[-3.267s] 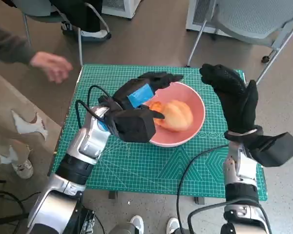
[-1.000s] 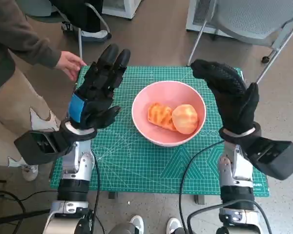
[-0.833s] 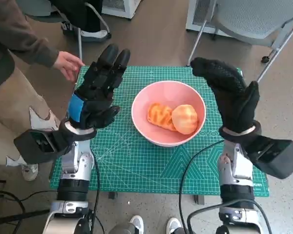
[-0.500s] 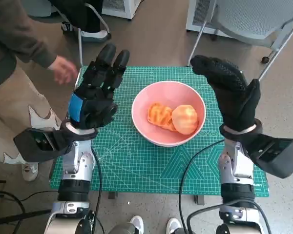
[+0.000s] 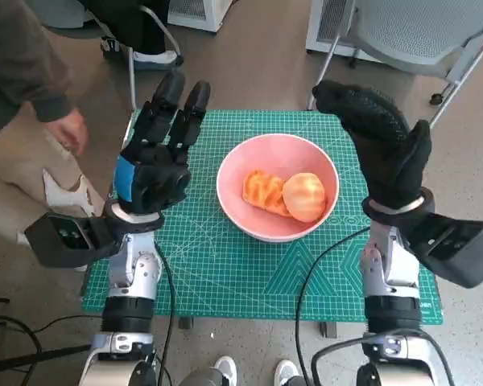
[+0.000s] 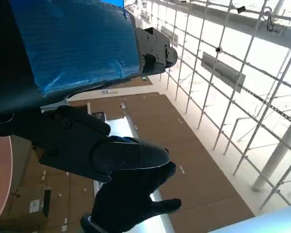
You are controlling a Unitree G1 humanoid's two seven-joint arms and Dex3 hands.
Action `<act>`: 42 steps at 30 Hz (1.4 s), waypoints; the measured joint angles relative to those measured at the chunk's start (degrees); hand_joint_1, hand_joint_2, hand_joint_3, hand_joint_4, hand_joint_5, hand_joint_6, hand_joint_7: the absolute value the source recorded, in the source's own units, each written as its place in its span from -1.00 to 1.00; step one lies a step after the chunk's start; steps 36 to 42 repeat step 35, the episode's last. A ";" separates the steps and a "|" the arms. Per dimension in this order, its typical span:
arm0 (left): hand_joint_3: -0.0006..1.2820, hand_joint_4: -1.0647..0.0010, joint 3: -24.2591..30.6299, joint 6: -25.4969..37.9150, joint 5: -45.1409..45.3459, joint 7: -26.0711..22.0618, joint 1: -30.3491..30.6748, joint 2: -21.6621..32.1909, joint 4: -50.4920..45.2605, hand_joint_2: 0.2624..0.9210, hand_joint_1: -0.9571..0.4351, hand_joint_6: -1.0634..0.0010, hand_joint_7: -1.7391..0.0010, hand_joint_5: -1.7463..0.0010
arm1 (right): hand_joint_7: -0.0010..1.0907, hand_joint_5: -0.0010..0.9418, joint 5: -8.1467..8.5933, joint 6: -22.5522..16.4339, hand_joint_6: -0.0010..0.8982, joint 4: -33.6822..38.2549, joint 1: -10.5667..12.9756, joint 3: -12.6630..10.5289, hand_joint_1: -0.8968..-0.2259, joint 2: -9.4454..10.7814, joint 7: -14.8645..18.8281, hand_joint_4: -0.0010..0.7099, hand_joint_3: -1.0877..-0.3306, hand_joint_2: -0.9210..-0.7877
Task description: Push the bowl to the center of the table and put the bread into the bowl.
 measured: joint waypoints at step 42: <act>-0.51 1.00 0.10 -5.34 2.21 -0.47 -3.53 -0.71 4.72 1.00 -0.57 0.78 0.95 1.00 | -0.08 -1.00 -1.07 -0.63 -0.87 1.48 -1.56 0.08 -0.36 -0.97 -0.71 -0.41 -0.14 -1.00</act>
